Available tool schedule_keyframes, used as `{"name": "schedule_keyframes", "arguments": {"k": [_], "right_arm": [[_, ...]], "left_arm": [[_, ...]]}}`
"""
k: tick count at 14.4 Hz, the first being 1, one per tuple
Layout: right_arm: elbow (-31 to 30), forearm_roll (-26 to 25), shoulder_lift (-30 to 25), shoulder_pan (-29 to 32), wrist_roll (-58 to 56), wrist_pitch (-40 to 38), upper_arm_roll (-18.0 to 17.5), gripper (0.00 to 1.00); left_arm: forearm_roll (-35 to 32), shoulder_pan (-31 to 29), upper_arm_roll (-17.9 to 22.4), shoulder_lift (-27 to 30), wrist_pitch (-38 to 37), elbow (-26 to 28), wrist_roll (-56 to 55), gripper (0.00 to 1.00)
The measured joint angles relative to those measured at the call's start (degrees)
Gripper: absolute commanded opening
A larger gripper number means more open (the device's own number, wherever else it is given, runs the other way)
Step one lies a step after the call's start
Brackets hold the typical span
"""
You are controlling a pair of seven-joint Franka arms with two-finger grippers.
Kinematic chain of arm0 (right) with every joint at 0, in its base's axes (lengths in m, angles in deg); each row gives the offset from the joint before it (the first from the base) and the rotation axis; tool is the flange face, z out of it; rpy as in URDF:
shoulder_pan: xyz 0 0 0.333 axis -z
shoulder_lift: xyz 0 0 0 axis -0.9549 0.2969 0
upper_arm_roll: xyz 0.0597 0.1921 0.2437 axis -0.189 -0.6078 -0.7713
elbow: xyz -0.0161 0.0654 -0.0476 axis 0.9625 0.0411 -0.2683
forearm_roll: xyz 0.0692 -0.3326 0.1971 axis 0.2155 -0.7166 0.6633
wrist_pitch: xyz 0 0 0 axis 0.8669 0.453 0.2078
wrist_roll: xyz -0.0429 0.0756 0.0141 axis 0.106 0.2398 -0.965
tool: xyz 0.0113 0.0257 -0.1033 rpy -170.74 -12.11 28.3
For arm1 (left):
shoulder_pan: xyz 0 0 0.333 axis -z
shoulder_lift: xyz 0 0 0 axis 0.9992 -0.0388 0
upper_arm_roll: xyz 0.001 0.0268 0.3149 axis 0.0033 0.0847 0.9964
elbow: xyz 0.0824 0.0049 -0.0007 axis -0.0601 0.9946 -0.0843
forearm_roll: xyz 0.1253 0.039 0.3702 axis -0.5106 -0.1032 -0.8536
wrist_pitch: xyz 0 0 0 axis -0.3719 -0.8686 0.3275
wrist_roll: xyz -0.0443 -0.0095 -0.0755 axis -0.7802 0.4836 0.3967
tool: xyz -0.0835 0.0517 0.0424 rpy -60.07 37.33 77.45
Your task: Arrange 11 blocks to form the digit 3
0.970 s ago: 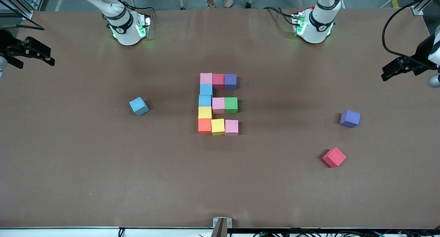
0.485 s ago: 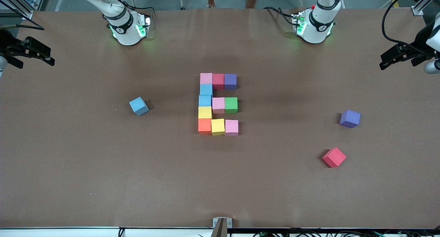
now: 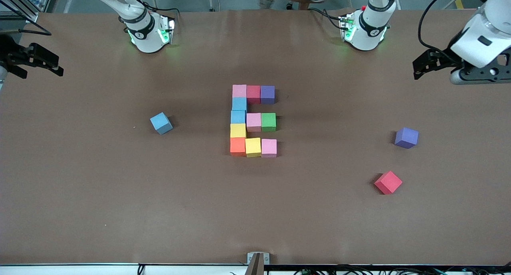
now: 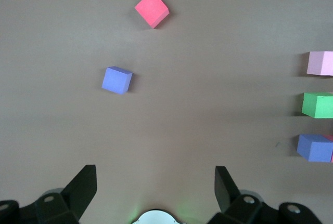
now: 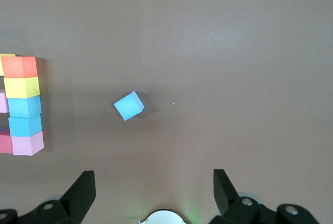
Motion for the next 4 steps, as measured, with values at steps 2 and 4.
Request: {"name": "schedule_keyframes", "arguments": {"k": [2,4], "right_arm": [[0.00,0.00,0.00,0.00,0.13,0.01,-0.03,1.00],[0.00,0.00,0.00,0.00,0.14,0.04,-0.03,1.00]], "left_arm": [[0.00,-0.21,0.12,0.00,0.00,0.00,0.18,1.00],[0.00,-0.51,0.61,0.00,0.03,-0.03,0.49,1.00]]}}
